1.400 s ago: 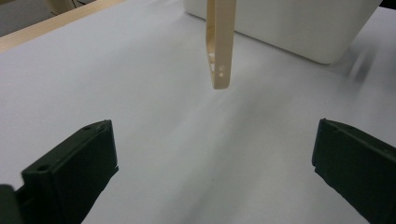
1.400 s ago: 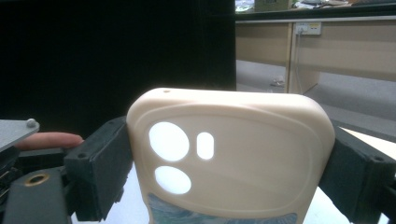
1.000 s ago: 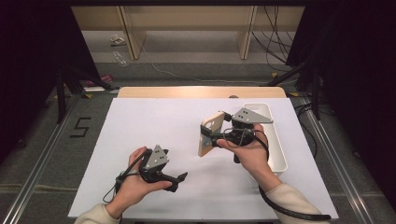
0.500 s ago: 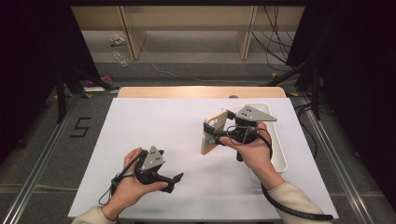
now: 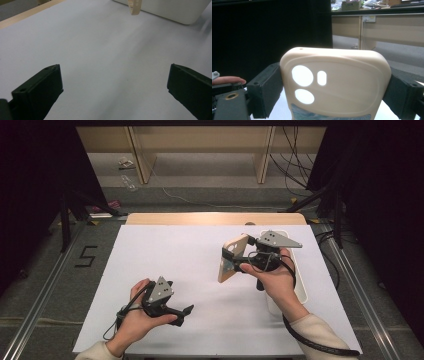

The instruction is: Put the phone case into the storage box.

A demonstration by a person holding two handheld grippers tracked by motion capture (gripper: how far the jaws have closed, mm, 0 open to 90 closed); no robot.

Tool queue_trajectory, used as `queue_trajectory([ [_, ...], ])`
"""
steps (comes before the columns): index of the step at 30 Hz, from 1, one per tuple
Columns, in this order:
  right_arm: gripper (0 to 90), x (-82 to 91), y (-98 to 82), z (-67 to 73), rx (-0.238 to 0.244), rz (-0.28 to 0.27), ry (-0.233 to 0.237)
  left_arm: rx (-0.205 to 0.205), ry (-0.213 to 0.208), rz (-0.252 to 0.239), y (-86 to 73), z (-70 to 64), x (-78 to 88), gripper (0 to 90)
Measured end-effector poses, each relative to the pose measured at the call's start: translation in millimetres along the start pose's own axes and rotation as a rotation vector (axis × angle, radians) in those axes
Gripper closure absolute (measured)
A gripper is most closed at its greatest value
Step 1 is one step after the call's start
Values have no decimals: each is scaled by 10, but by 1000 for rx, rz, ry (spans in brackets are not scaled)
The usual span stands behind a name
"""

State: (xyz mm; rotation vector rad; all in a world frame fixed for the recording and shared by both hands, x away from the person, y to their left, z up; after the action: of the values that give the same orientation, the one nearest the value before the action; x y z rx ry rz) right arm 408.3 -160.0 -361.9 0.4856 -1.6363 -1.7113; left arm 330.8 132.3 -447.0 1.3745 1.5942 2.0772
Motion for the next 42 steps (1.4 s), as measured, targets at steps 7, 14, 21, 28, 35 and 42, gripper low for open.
queue_trajectory([
  [7, 130, 21, 23, -17, -3, -2, -3, 2, 1, 1, -3, 5, 2, 0],
  [14, 130, 59, 59, -56, -5, -13, -16, 2, 3, 6, -5, 10, 3, 0],
  [21, 130, 86, 84, -94, -8, -17, -27, 8, 2, 5, -10, 14, -2, 0],
  [28, 131, 109, 103, -125, -12, -21, -35, 11, 3, 5, -11, 18, -1, 0],
  [35, 131, 164, 156, -170, -18, -39, -48, 12, 2, 4, -10, 17, -1, 0],
  [42, 131, 199, 184, -213, -23, -50, -60, 13, 3, 4, -11, 16, -2, 0],
])
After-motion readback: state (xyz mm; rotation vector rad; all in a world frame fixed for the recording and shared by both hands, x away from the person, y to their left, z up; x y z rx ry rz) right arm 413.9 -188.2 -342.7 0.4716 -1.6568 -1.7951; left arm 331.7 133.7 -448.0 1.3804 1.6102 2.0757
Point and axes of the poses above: each handheld gripper's, and its own axes: x roughly backward along the jaws, y roughly out of its top, z roughly to its left, the point moved 1 cm from there along -x, roughly forward along the jaws, and after that the axes turned 2 degrees about -y, right-handed, at the moved point
